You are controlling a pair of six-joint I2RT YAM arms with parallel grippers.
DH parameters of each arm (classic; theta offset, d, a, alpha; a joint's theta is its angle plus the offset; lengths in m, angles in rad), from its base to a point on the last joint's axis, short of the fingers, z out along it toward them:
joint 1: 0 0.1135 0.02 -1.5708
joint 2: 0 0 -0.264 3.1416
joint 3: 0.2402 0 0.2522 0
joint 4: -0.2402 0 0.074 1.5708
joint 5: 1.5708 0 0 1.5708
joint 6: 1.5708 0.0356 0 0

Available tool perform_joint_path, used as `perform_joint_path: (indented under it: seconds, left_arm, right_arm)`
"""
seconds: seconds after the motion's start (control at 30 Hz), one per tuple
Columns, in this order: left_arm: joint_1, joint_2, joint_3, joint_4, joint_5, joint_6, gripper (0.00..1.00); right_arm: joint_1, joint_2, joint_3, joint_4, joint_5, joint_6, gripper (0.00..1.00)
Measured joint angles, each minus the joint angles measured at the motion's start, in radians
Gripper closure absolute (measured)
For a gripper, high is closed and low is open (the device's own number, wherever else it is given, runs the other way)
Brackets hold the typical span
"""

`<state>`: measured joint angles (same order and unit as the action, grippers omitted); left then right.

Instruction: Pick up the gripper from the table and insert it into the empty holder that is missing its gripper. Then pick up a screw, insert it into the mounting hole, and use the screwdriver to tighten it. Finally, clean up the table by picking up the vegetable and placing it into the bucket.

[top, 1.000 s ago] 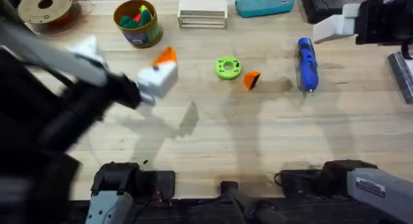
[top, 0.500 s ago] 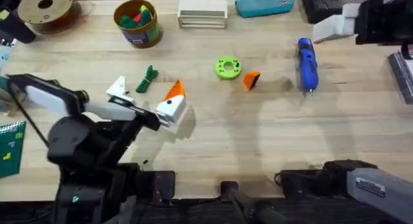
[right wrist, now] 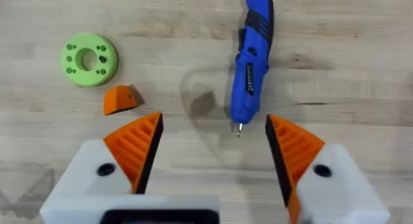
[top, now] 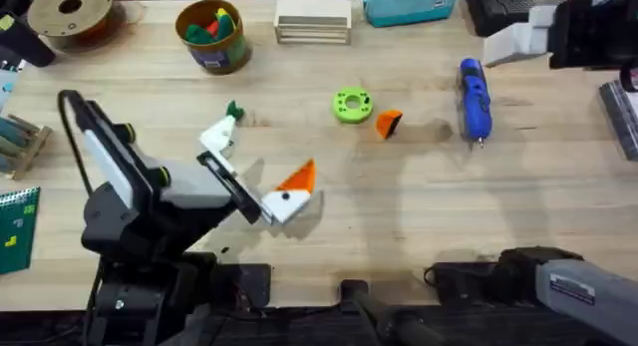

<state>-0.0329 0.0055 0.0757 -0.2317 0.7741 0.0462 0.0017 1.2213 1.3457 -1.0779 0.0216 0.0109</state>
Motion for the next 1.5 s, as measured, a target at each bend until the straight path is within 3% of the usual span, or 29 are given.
perform_joint_path:
  seconds: [0.3,0.6,0.87,1.17,1.5]
  left_arm:
    - [-0.071,0.000,-0.003,-0.003,0.102,0.086,0.007]
    - [-0.071,0.000,-0.004,-0.003,0.120,0.096,0.006]
    - [-0.071,0.000,-0.004,-0.003,0.120,0.096,0.005]
    - [-0.071,0.000,-0.005,0.006,0.069,0.101,0.006]
    - [-0.071,0.000,-0.010,0.134,0.022,0.142,0.006]
  right_arm:
    - [0.000,0.000,0.000,0.000,0.000,0.000,0.056]
    - [0.000,0.000,0.000,0.000,0.000,0.000,0.056]
    - [0.000,0.000,0.000,0.000,0.000,0.000,0.058]
    - [0.000,0.000,0.000,0.000,0.000,0.000,0.058]
    - [0.000,0.000,0.000,0.001,0.000,0.000,0.056]
